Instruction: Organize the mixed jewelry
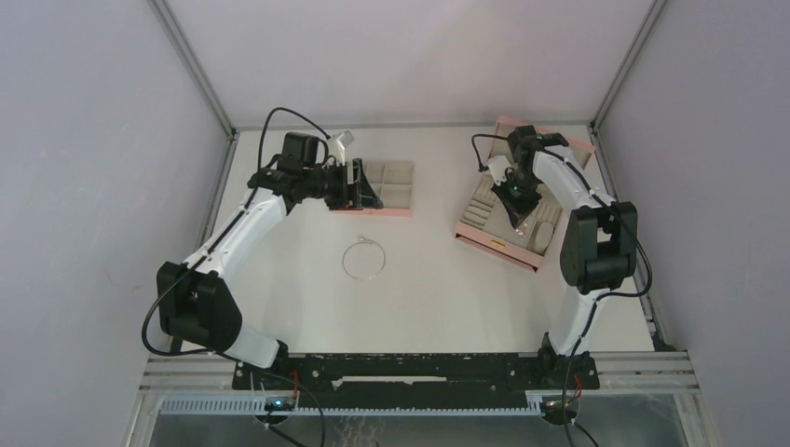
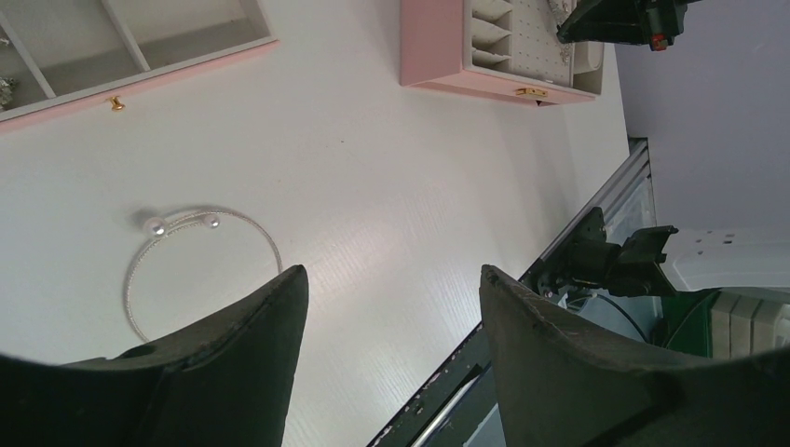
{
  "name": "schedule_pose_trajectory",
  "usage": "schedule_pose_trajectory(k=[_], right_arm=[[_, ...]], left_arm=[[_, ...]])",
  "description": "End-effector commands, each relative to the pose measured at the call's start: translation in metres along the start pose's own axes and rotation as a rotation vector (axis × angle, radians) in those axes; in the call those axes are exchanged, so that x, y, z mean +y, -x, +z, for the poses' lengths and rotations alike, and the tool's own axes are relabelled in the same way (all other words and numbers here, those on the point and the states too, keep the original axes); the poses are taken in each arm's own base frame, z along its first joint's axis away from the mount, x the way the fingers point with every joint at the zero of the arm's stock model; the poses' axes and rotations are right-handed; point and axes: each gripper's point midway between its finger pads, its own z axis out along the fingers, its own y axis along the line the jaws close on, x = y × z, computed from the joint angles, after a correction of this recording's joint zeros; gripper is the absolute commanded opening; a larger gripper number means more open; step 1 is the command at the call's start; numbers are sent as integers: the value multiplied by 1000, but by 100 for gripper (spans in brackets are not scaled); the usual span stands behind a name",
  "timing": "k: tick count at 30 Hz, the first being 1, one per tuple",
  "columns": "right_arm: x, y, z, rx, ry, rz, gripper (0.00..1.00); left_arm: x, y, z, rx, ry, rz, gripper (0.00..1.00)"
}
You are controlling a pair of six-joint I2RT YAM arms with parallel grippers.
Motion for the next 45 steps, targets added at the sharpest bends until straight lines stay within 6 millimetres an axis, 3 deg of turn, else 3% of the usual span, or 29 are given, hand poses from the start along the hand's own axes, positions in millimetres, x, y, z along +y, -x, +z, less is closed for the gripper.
schedule_pose_trajectory(k=[1, 7, 25, 45], right_arm=[[1, 1, -6, -18, 13, 8, 0], [4, -8, -3, -7, 30, 18, 0], [12, -10, -5, -10, 70, 15, 0], [4, -8, 2, 4, 42, 30, 0]], left_arm=[[-10, 15, -7, -40, -18, 57, 72], [-10, 15, -6, -37, -21, 55, 73], [-9, 13, -6, -33, -21, 52, 73], [-8, 12, -5, -29, -20, 52, 73]])
